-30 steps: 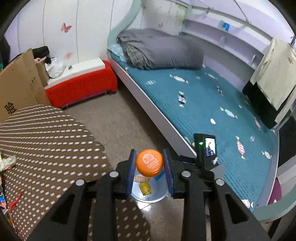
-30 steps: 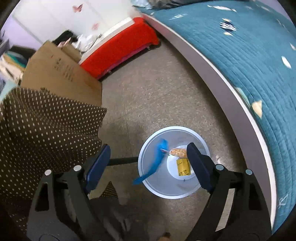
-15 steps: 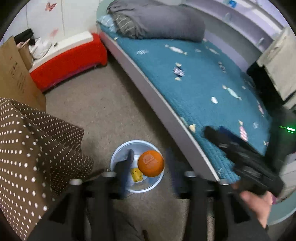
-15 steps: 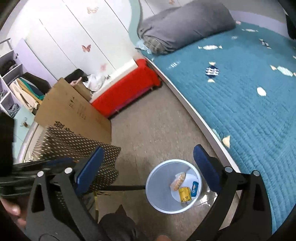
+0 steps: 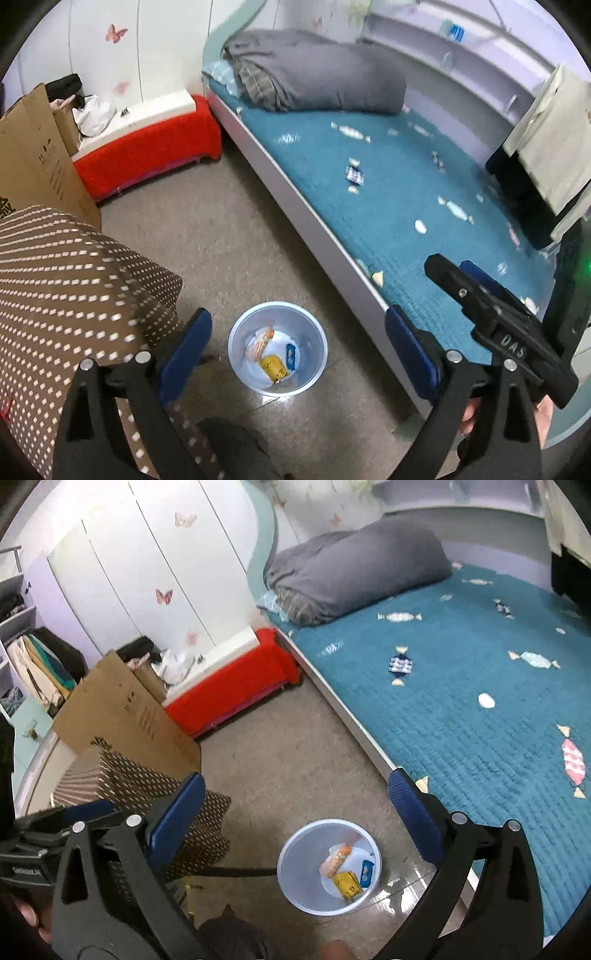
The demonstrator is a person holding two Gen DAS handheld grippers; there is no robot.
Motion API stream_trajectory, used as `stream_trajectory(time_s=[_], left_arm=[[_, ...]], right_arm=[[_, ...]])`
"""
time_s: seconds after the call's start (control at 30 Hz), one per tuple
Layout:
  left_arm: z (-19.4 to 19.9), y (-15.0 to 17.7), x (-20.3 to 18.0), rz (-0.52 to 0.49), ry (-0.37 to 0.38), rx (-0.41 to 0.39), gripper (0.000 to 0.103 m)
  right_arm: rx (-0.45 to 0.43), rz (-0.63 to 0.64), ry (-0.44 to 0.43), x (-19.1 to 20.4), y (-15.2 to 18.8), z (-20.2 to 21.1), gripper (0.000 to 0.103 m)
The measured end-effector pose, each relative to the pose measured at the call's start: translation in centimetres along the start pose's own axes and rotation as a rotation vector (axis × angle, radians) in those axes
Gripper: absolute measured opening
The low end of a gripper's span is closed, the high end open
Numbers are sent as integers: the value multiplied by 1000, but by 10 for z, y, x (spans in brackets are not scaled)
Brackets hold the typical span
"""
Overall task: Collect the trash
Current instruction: 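Move both tools back over the remaining trash on the table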
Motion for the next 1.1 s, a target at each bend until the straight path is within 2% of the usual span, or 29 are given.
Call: stream_trajectory(time_s=[0.2,0.43,0.73,1.1], left_arm=[[63,3,13,-5,-33,-143,94],[133,12,46,7,-103,-276,95],[212,38,104,41,-203,-378,95],[277,89,187,124,-325,-430,96]], right_arm=[[-66,27,-27,34,-16,37,97],[-71,102,-111,96,-15,65,97],[-39,207,-264,193,6,89,97],[40,363,-472,308,53,94,97]])
Point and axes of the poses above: each gripper's, at about its wrist camera, not at the fingertips, and z roughly against the way its jaws point, x to its left, y to its underside, the point moved 3 cm from there along -z, roughly the way its jaws point, and after that the axes turned 10 degrees about -x, right-handed, at the moved point
